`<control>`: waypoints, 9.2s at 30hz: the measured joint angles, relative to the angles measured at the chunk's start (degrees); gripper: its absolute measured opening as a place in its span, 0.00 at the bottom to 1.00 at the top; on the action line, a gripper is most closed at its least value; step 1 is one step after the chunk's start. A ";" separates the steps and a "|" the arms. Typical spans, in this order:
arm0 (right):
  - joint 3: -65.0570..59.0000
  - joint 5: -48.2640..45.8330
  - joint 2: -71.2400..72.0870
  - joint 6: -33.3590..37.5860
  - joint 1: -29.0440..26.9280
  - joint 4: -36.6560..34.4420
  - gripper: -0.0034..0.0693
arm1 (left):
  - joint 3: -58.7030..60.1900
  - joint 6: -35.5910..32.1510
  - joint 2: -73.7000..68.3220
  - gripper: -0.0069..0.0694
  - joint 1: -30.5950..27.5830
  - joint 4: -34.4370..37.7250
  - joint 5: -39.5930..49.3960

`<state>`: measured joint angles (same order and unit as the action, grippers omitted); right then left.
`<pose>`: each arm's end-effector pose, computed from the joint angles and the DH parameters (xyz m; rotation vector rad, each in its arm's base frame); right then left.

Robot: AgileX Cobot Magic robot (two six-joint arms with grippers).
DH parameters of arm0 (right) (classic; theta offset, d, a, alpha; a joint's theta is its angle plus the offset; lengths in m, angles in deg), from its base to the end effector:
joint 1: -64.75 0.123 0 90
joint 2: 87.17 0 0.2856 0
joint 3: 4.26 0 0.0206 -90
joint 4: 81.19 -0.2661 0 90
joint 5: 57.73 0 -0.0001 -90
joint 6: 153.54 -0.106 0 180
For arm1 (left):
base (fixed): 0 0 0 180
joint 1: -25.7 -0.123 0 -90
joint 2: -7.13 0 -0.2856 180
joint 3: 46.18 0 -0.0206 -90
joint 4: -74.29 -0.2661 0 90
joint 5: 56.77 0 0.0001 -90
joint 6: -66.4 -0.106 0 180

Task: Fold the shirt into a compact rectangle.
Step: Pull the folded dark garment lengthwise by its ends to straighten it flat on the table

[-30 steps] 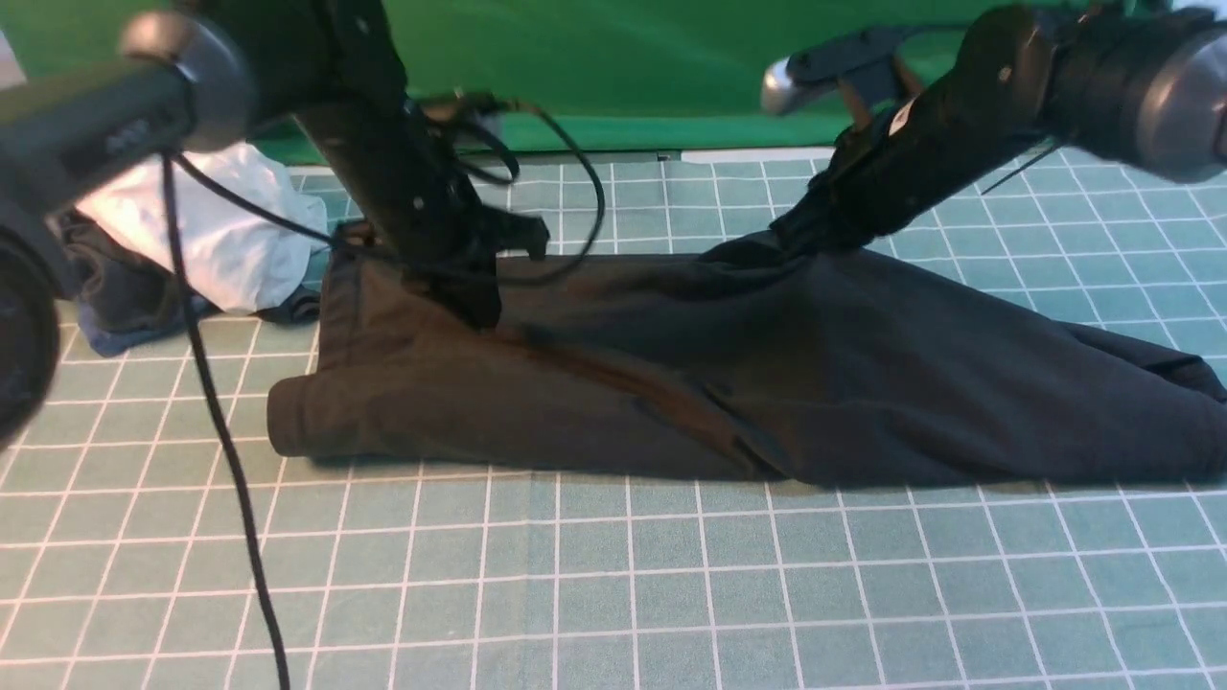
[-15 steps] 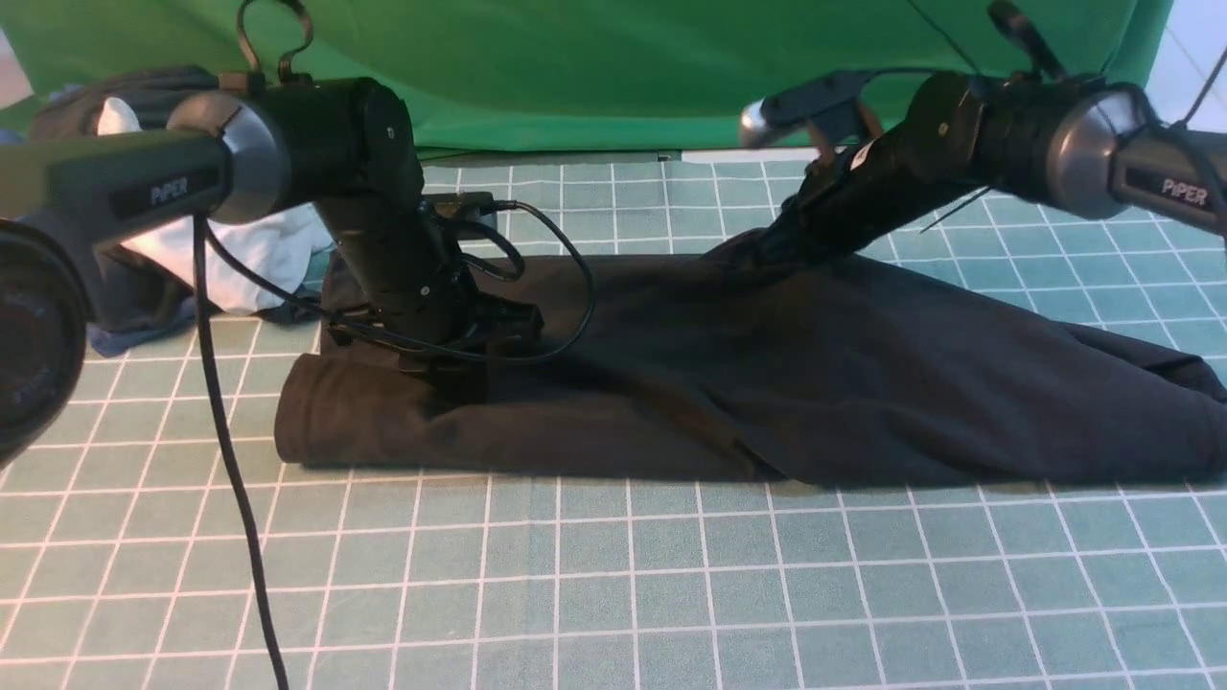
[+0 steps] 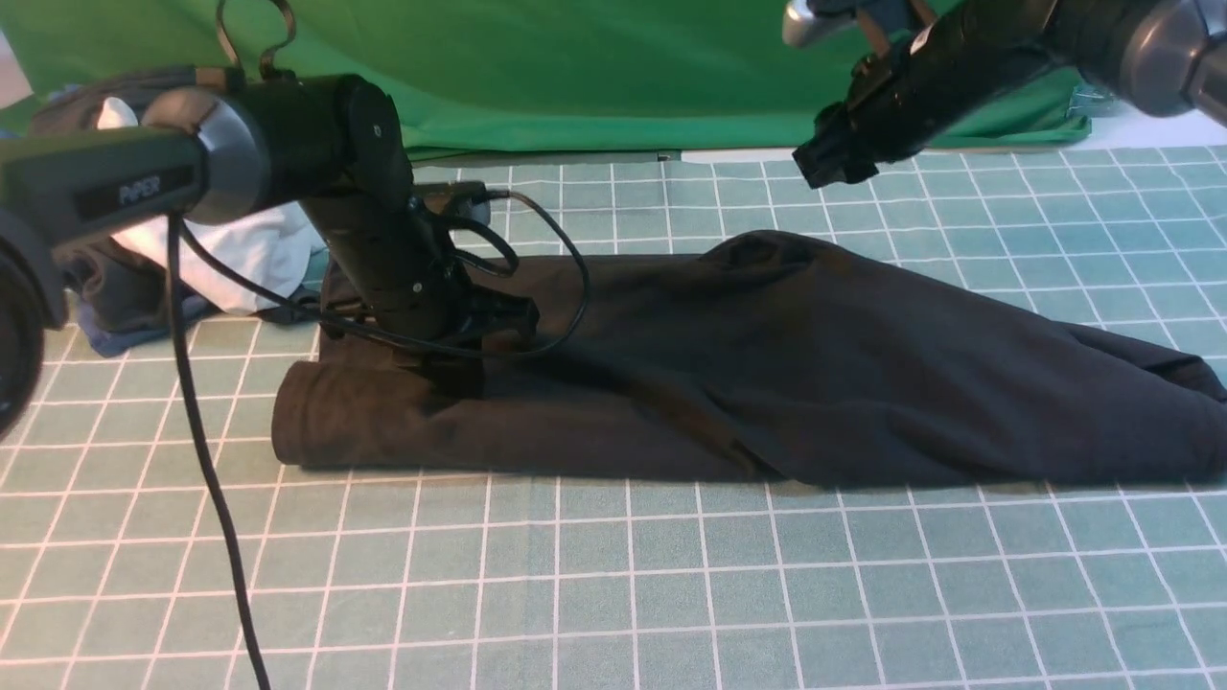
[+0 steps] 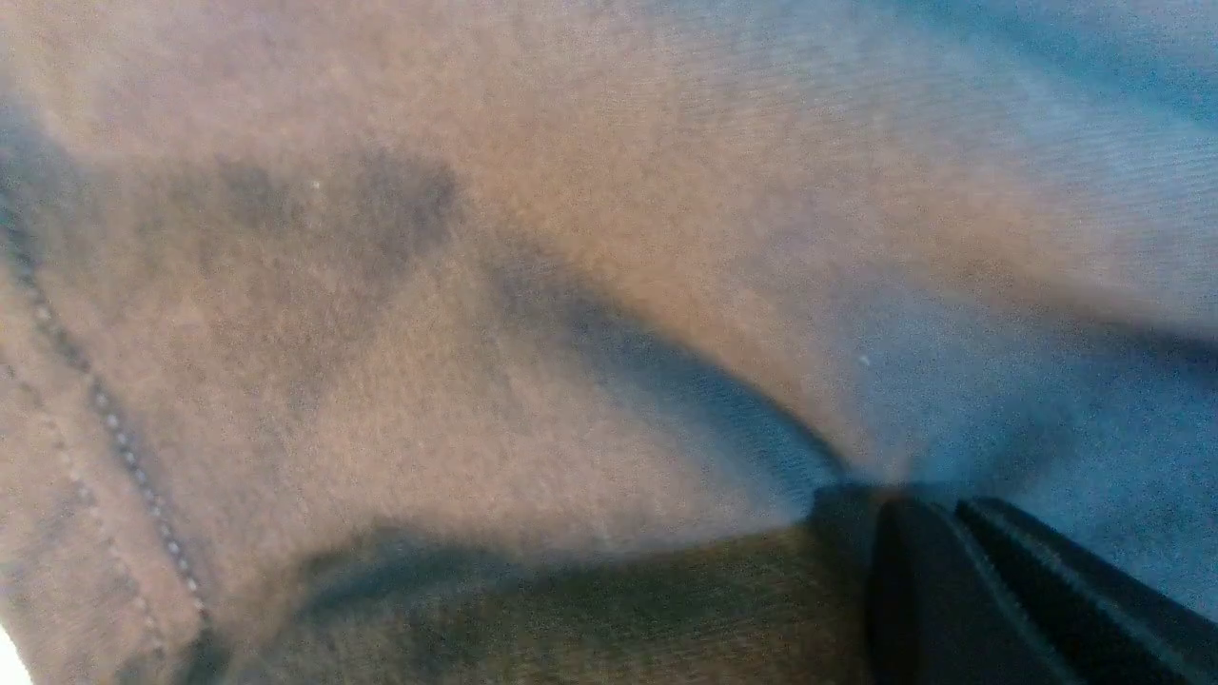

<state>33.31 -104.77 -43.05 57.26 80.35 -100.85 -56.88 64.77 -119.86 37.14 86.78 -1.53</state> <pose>0.5055 0.1683 0.2210 -0.7989 2.3590 0.3003 0.4236 -0.1049 0.1487 0.1748 2.9911 -0.3007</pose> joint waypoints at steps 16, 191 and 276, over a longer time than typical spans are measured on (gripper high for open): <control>0.02 0.39 -7.45 1.14 3.02 0.29 0.38 | 0.09 0.00 0.09 0.09 0.00 -0.06 0.00; -52.94 -5.90 24.34 -12.44 -10.58 7.05 0.64 | 41.51 0.22 39.91 0.24 -10.23 -0.22 -2.34; -50.47 -3.38 23.86 -19.71 -11.85 10.39 0.56 | 44.17 1.63 31.55 0.10 -5.77 -2.00 -9.84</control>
<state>-17.16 -108.15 -19.19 37.56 68.51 -90.46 -12.71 66.40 -88.31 31.37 84.78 -11.36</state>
